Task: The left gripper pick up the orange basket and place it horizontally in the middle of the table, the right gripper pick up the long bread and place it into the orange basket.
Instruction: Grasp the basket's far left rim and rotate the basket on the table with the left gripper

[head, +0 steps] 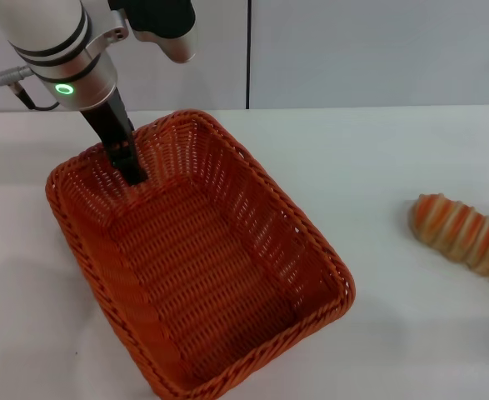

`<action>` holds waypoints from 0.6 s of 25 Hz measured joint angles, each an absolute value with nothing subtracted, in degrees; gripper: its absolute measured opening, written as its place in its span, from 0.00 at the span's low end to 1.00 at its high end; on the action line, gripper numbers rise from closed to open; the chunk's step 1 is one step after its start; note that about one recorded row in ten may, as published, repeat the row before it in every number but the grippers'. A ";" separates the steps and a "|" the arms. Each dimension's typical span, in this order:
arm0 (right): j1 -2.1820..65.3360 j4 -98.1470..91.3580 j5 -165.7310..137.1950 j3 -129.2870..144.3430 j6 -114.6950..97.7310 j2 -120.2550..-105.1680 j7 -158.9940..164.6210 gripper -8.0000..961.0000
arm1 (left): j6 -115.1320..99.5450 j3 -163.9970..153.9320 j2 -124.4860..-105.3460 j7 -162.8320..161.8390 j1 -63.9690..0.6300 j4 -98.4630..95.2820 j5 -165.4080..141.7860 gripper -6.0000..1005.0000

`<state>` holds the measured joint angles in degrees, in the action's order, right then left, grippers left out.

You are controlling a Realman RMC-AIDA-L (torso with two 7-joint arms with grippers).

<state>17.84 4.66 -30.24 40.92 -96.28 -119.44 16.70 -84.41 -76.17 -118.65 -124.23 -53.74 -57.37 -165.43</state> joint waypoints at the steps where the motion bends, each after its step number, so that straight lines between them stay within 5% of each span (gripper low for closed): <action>1: 17.84 4.66 -30.24 40.91 -96.10 -119.44 16.70 0.53 | -84.41 -76.24 -118.65 -124.05 -53.75 -57.22 -165.46 0.79; 7: 18.06 4.66 -30.24 40.69 -95.27 -119.42 16.70 0.52 | -84.27 -76.43 -118.65 -123.76 -54.15 -56.82 -165.50 0.78; 15: 18.29 4.65 -30.24 40.61 -94.87 -119.37 16.70 0.52 | -84.22 -76.57 -118.65 -123.91 -55.11 -54.82 -165.53 0.35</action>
<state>18.29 4.65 -30.24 40.61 -94.87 -119.37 16.70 -84.22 -76.57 -118.65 -123.91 -55.11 -54.82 -165.53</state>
